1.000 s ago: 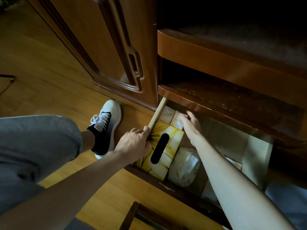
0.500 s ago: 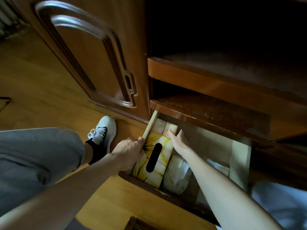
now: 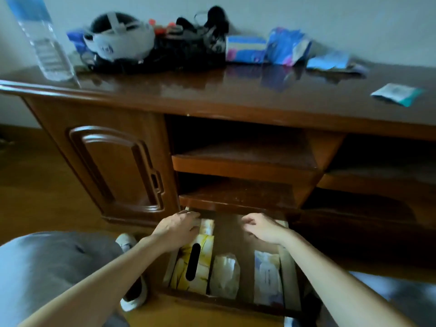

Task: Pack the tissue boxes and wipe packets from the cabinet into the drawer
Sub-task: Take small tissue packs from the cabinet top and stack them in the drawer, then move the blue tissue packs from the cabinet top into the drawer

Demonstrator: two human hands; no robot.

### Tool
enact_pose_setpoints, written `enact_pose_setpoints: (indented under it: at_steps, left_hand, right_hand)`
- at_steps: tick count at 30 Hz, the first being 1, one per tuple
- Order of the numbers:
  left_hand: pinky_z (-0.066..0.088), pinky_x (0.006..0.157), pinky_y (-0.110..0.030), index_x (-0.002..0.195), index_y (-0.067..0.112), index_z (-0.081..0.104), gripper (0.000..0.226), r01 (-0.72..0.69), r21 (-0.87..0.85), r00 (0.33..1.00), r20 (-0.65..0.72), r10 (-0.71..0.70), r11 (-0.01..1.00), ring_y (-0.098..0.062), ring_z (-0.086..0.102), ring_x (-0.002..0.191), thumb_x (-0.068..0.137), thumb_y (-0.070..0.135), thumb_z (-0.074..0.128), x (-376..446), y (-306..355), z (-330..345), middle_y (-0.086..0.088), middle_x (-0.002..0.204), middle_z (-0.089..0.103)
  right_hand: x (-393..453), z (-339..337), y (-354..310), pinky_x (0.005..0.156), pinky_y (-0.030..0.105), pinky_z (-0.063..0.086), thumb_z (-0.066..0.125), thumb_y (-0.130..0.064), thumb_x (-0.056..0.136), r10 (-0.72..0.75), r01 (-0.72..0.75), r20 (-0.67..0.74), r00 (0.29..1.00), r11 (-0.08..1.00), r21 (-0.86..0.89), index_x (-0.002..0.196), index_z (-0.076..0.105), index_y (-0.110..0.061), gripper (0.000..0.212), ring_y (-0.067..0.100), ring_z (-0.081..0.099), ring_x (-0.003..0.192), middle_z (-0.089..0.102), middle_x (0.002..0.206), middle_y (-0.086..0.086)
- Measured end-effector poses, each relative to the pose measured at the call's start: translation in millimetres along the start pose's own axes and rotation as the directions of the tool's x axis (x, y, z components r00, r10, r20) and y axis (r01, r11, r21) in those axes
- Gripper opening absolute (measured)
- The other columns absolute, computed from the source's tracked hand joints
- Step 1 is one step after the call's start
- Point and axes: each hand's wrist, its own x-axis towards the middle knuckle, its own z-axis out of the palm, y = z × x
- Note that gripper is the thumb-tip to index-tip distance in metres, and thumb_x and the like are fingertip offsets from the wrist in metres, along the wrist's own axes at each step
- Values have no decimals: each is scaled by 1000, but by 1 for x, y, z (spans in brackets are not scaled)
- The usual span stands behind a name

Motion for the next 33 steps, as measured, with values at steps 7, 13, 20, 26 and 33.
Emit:
enact_pose_setpoints:
  at_steps: [7,13,20,26,33]
  left_hand:
    - [54,67,-17,126,37,66,30,-332,21,794,-534,291,943,0,68,87,99,31,55,18,85,-141,17,114,71]
    - [54,82,-32,110,31,74,24,-381,141,616,-699,364,914,-13,62,110,93,25,59,75,137,-247,12,113,72]
    - [54,88,-38,115,31,71,28,-232,164,745,-604,283,959,-18,56,117,94,29,53,181,122,-311,6,121,67]
    - [40,107,-35,132,26,63,39,-215,73,801,-557,218,974,-17,48,130,99,44,51,239,80,-297,4,139,57]
    - [34,111,-34,135,28,58,45,-306,64,747,-603,281,950,-13,44,135,99,52,44,257,73,-289,8,148,46]
  right_hand:
    - [-98,-131,-50,80,32,63,59,-32,101,-265,326,-437,860,943,69,117,70,-40,20,3,73,92,75,104,-18]
    - [-119,-222,-93,64,22,57,56,-20,100,-333,442,-698,634,897,-27,99,75,-39,27,3,73,83,77,92,-19]
    - [-37,-284,-136,85,30,56,58,-34,96,-284,272,-694,661,953,-131,100,71,-44,17,-5,66,90,73,96,-24]
    - [63,-319,-188,80,28,50,56,-36,94,-342,119,-645,683,924,-363,119,62,-44,27,3,60,104,65,117,-20]
    - [179,-385,-261,106,49,42,60,-49,89,-426,-93,-697,577,813,-574,152,35,-23,73,33,35,141,39,153,11]
